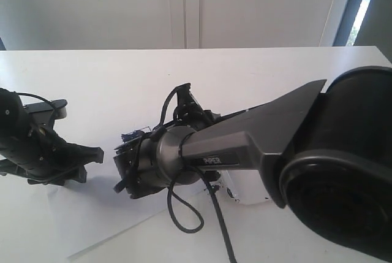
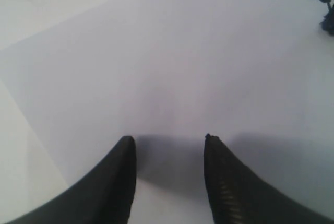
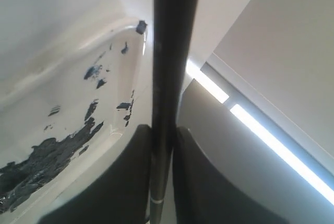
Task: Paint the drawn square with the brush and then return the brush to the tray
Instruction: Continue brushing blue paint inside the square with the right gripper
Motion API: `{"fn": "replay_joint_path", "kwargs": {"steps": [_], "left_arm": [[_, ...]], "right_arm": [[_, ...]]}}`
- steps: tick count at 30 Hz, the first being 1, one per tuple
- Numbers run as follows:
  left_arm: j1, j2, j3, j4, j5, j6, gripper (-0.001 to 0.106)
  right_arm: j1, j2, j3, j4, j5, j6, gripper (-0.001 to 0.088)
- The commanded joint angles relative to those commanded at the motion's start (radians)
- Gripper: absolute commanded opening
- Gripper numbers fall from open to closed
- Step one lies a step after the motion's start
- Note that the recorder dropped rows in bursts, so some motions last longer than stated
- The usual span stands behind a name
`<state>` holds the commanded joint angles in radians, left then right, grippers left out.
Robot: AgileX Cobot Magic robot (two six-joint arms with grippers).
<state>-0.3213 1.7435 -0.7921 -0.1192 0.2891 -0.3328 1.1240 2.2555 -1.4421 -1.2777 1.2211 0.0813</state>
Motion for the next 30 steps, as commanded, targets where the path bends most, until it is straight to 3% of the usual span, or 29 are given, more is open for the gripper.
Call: {"fn": "replay_joint_path", "kwargs": {"steps": [15, 30], "left_arm": [[0.0, 0.0, 0.0, 0.0, -0.002, 0.0, 0.048], [0.0, 0.0, 0.0, 0.0, -0.004, 0.0, 0.048]], "right_arm": [[-0.088, 0.005, 0.0, -0.023, 0.0, -0.001, 0.0], [0.0, 0.005, 0.0, 0.074, 0.0, 0.001, 0.0]]}}
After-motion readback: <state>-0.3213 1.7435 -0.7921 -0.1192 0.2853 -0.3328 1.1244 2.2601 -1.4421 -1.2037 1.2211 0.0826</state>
